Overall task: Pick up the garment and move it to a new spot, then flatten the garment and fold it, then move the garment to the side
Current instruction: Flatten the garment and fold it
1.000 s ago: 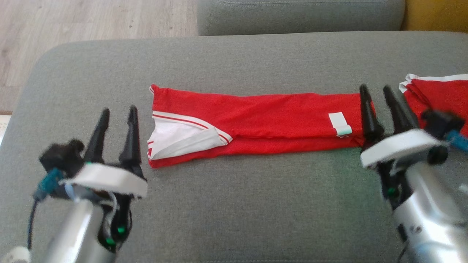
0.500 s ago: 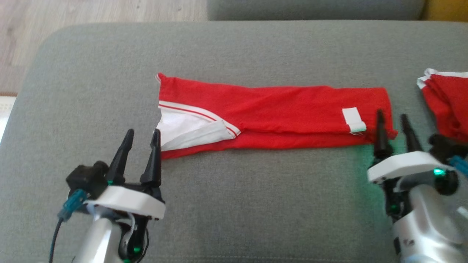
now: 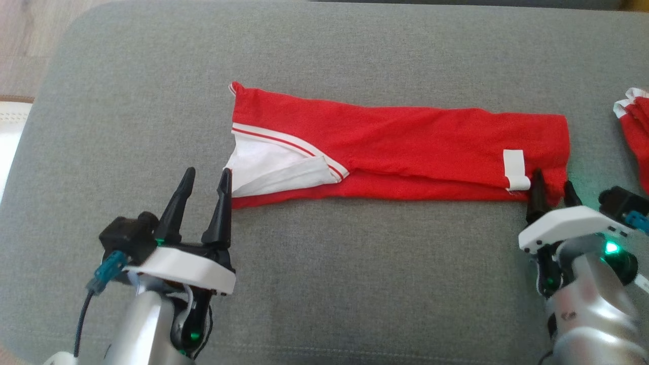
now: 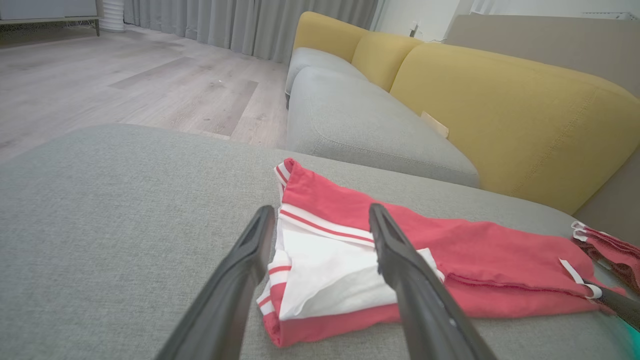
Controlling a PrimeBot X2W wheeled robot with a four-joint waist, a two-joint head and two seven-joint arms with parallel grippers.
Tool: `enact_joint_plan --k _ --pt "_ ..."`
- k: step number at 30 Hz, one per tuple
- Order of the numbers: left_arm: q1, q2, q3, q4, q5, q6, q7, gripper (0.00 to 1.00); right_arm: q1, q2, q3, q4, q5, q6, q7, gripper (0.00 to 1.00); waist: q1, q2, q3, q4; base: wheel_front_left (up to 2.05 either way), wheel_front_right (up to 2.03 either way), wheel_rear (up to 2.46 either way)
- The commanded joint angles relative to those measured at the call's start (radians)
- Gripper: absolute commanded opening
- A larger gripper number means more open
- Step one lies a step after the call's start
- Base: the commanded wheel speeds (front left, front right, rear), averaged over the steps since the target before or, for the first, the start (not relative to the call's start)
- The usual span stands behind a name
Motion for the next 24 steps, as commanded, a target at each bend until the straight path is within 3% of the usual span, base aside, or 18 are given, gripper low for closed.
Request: enact_joint_plan --k 1,7,8,9,14,24 --pt "-0.047 0.002 0.039 -0.027 0.010 -0.002 -0.012 1.00 -0.037 0.009 0.029 0.035 -0.005 -0.001 -0.010 1.00 0.0001 -0.0001 0.001 0.000 0.00 0.00 0.00" --pt "-0.045 0.000 0.055 -0.024 0.021 -0.005 -0.012 1.00 -0.082 0.009 0.097 0.172 0.034 -0.001 -0.040 1.00 0.0001 -0.0001 -0.007 -0.011 0.00 0.00 0.00" --pt "-0.043 -0.001 0.056 -0.023 0.022 -0.005 -0.012 1.00 -0.089 0.009 0.112 0.189 0.045 -0.001 -0.045 0.80 0.0001 -0.0001 -0.009 -0.014 0.00 0.00 0.00" --pt "-0.042 -0.001 0.056 -0.022 0.023 -0.006 -0.012 1.00 -0.096 0.009 0.128 0.203 0.058 -0.001 -0.051 0.02 0.0001 -0.0001 -0.011 -0.018 0.00 0.00 0.00" --pt "-0.035 -0.002 0.058 -0.021 0.026 -0.007 -0.012 1.00 -0.123 0.009 0.150 0.237 0.065 -0.001 -0.088 0.00 0.0001 -0.0001 -0.025 -0.036 0.00 0.00 0.00" --pt "-0.021 -0.003 0.065 -0.020 0.027 -0.007 -0.012 1.00 -0.135 -0.079 -0.054 0.190 -0.083 -0.001 -0.107 0.00 0.0001 -0.0001 -0.051 -0.045 0.00 0.00 0.00"
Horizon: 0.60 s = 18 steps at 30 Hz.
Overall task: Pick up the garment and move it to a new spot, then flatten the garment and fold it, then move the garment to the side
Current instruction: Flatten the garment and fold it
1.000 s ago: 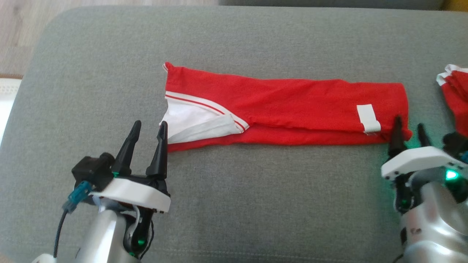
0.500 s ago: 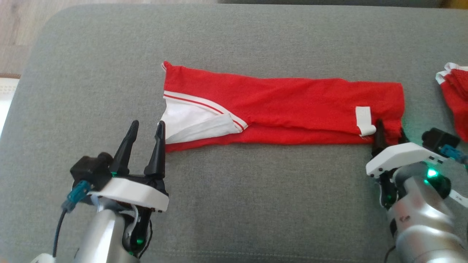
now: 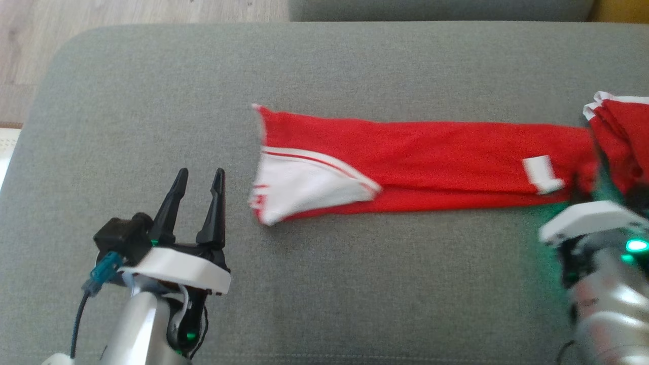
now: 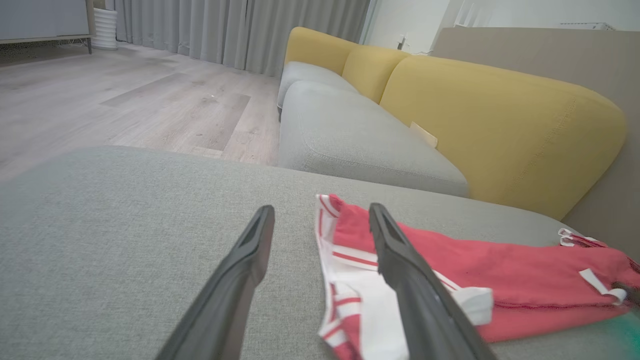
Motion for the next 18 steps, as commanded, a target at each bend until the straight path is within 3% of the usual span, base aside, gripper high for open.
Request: enact_joint_plan --k 1,5,10,18 --pt "-0.020 0.004 0.036 -0.029 0.005 -0.006 -0.012 1.00 -0.018 -0.027 -0.007 -0.045 -0.021 -0.001 -0.014 0.00 0.0000 0.0000 -0.004 0.001 0.00 0.00 0.00" --pt "-0.011 0.004 0.043 -0.029 -0.003 -0.006 -0.012 1.00 -0.011 0.009 -0.126 -0.124 -0.100 -0.001 -0.014 0.00 0.0000 0.0000 -0.018 -0.002 0.00 0.00 0.00" --pt "0.002 0.004 0.041 -0.020 -0.012 -0.006 -0.012 1.00 -0.030 0.067 -0.113 -0.185 -0.165 -0.001 -0.014 0.00 0.0000 0.0000 -0.047 -0.001 0.00 0.00 0.00" --pt "0.003 0.004 0.019 -0.014 -0.022 -0.006 -0.012 1.00 -0.071 0.069 0.306 -0.151 0.184 -0.001 -0.014 0.00 0.0000 0.0000 -0.084 0.043 0.00 0.00 0.00"
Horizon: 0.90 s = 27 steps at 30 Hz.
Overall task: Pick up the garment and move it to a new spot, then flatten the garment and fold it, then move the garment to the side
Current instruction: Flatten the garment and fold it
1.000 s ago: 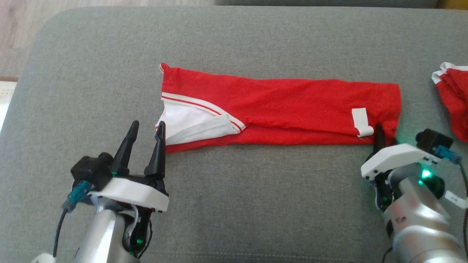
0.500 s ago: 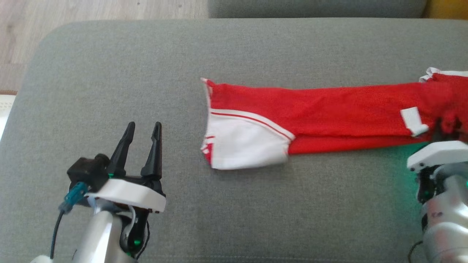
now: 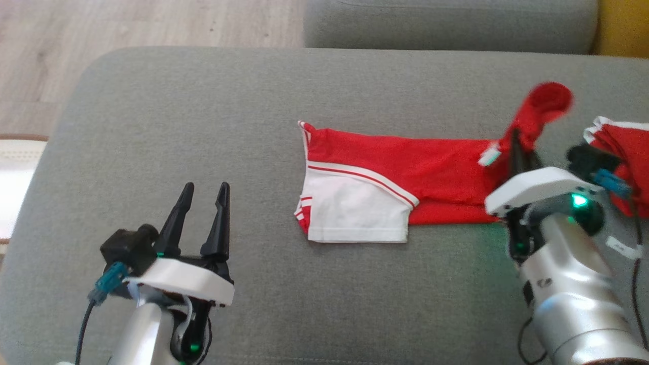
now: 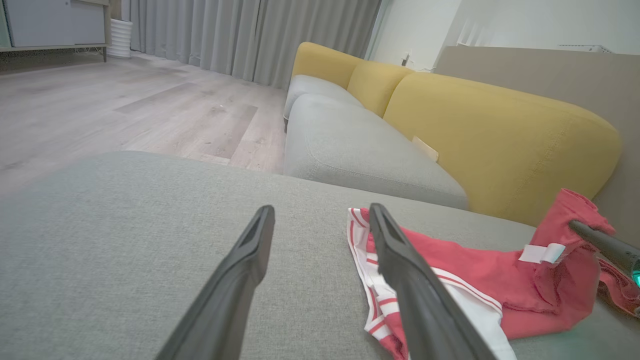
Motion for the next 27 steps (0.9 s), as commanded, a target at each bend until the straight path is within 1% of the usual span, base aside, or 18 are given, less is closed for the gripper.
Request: enact_joint_plan --k 1,5,9,12,16,21,25,27 --pt "-0.025 0.005 0.033 -0.028 -0.002 -0.006 -0.012 1.00 -0.024 0.005 0.068 -0.041 0.040 -0.001 -0.013 0.00 0.0000 0.0000 -0.010 0.015 0.00 0.00 0.00" --pt "-0.015 0.005 0.034 -0.027 -0.002 -0.005 -0.012 1.00 0.009 0.005 0.231 -0.095 0.171 -0.001 -0.013 0.00 0.0000 0.0000 -0.016 0.046 0.00 0.00 0.00" --pt "-0.014 0.005 0.025 -0.027 -0.008 -0.004 -0.012 1.00 0.025 0.006 0.363 -0.126 0.258 -0.001 -0.006 0.00 0.0000 0.0000 -0.010 0.086 0.00 0.00 0.00" --pt "-0.019 0.005 0.014 -0.026 -0.014 -0.004 -0.012 1.00 0.029 0.006 0.440 -0.140 0.308 -0.001 0.000 0.00 0.0000 0.0000 -0.001 0.118 0.00 0.00 0.00" --pt "-0.022 0.005 0.008 -0.024 -0.021 -0.001 -0.012 1.00 0.025 0.006 0.529 -0.147 0.367 -0.001 0.008 0.00 0.0000 0.0000 0.012 0.156 0.00 0.00 0.00" --pt "-0.028 0.005 -0.001 -0.016 -0.024 -0.001 -0.012 1.00 0.018 0.006 0.621 -0.121 0.424 -0.001 0.016 0.00 0.0000 0.0000 0.027 0.197 0.00 0.00 0.00" --pt "-0.043 0.005 0.013 -0.010 -0.018 -0.001 -0.012 1.00 0.009 0.006 0.687 -0.100 0.454 -0.001 0.015 0.00 0.0000 0.0000 0.036 0.216 0.00 0.00 0.00" --pt "-0.046 0.005 0.016 -0.008 -0.016 -0.001 -0.012 1.00 0.006 0.006 0.700 -0.094 0.463 -0.001 0.015 0.00 0.0000 0.0000 0.036 0.219 0.00 0.00 0.00"
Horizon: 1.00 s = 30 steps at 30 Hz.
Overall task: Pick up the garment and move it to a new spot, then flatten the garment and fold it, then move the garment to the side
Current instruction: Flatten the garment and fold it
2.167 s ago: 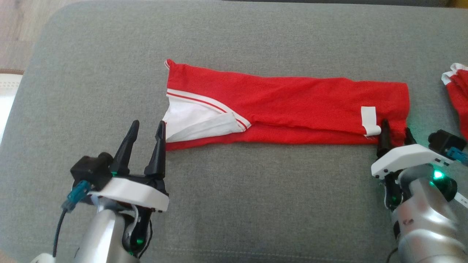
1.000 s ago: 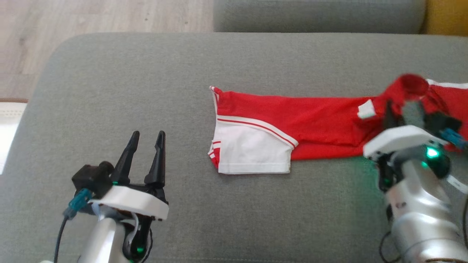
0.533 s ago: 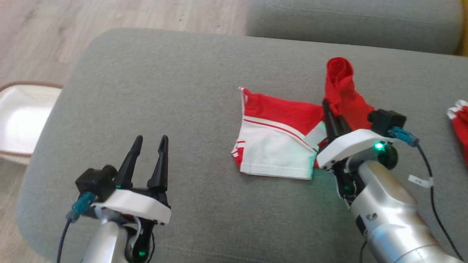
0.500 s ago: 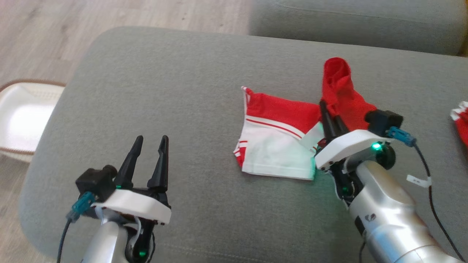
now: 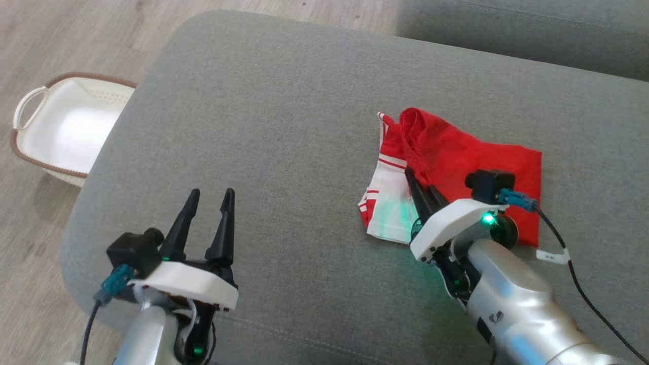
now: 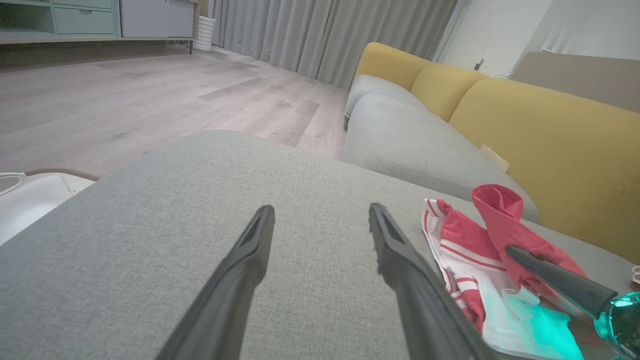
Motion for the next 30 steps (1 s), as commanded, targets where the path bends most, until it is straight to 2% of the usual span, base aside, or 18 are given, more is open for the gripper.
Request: enact_joint_plan --k 1,2,3,4,11,14,18,21,24,30 --pt "-0.054 0.005 0.038 -0.029 0.004 -0.003 -0.012 1.00 -0.038 0.009 0.023 -0.016 0.014 -0.001 -0.006 0.00 0.0000 0.0000 0.003 0.005 0.00 0.00 0.00" --pt "-0.056 0.005 0.039 -0.028 0.005 -0.003 -0.012 1.00 -0.041 0.009 0.032 -0.007 0.023 -0.001 -0.007 0.00 0.0000 0.0000 0.003 0.008 0.00 0.00 0.00" --pt "-0.057 0.005 0.040 -0.028 0.006 -0.003 -0.012 1.00 -0.046 0.009 0.044 -0.003 0.029 -0.001 -0.010 0.84 0.0000 0.0000 0.004 0.010 0.00 0.00 0.00" --pt "-0.058 0.005 0.040 -0.028 0.005 -0.003 -0.012 1.00 -0.046 0.009 0.068 -0.019 0.042 -0.001 -0.008 1.00 0.0000 0.0000 0.004 0.012 0.00 0.00 0.00" --pt "-0.048 0.005 0.054 -0.027 0.004 -0.004 -0.012 1.00 -0.045 0.009 0.235 -0.180 0.165 -0.001 0.019 1.00 0.0000 0.0000 -0.004 -0.017 0.00 0.00 0.00" --pt "-0.047 0.005 0.061 -0.031 0.007 -0.004 -0.012 1.00 -0.064 0.009 0.249 -0.187 0.183 -0.001 0.002 1.00 0.0000 0.0000 -0.014 -0.045 0.00 0.00 0.00" --pt "-0.042 0.005 0.078 -0.047 0.011 -0.003 -0.012 1.00 -0.098 0.009 0.228 -0.146 0.140 -0.001 -0.023 1.00 0.0000 0.0000 -0.030 -0.101 0.00 0.00 0.00" --pt "-0.035 0.005 0.099 -0.085 0.010 0.000 -0.012 1.00 -0.120 0.009 0.131 -0.100 0.028 -0.001 -0.033 1.00 0.0000 0.0000 -0.041 -0.167 0.00 0.00 0.00" --pt "-0.031 0.005 0.117 -0.122 0.010 0.009 -0.012 1.00 -0.102 0.009 -0.028 -0.114 -0.116 -0.001 -0.034 1.00 0.0000 0.0000 -0.042 -0.214 0.00 0.00 0.00" --pt "-0.026 0.005 0.135 -0.178 0.018 0.028 -0.012 1.00 0.057 0.008 -0.359 -0.274 -0.443 -0.001 -0.034 1.00 0.0000 0.0000 -0.050 -0.276 0.00 0.00 0.00"
